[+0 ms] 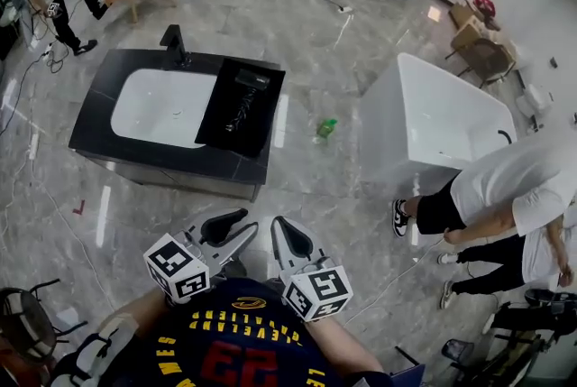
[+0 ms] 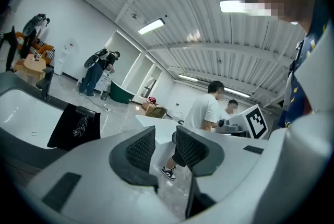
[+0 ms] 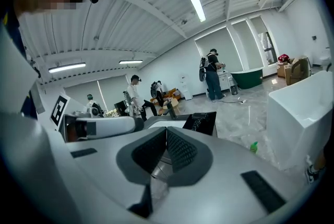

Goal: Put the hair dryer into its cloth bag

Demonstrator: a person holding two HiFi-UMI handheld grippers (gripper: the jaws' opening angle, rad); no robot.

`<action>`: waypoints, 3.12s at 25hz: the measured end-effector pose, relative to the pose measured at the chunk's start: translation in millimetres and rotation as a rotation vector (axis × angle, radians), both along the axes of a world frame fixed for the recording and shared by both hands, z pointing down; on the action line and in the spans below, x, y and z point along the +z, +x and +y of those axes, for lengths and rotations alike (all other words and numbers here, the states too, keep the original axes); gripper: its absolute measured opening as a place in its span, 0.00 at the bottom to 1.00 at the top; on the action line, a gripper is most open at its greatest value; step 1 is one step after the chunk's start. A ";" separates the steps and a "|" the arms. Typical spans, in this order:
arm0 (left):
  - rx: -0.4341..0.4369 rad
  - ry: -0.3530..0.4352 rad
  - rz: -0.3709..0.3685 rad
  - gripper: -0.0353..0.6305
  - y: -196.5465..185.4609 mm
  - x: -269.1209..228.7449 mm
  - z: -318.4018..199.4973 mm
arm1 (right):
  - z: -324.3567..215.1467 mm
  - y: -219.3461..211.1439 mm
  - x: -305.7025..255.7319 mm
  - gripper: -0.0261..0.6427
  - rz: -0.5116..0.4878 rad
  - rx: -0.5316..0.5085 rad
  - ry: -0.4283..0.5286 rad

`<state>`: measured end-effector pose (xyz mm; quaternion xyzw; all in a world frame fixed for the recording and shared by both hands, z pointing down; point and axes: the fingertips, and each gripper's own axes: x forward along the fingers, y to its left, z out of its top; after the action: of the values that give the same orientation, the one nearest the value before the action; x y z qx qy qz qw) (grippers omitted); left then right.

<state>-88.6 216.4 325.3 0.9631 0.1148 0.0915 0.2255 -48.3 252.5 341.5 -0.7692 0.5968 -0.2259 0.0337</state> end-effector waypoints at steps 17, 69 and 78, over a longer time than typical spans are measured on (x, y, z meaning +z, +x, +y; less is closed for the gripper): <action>-0.011 -0.020 0.003 0.06 34.4 10.4 -71.9 | -75.8 39.8 19.2 0.05 -0.049 -0.034 -0.048; -0.203 0.051 -0.696 0.42 227.7 288.8 -277.6 | -122.9 251.2 77.1 0.05 -0.232 0.205 -0.059; -0.161 0.110 -0.797 0.44 247.7 324.9 -275.7 | -96.4 243.6 82.7 0.05 -0.237 0.333 -0.076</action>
<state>159.2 -59.4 650.2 0.8688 -0.0625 0.4455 0.2069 195.3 156.1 424.2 -0.8260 0.4443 -0.3283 0.1117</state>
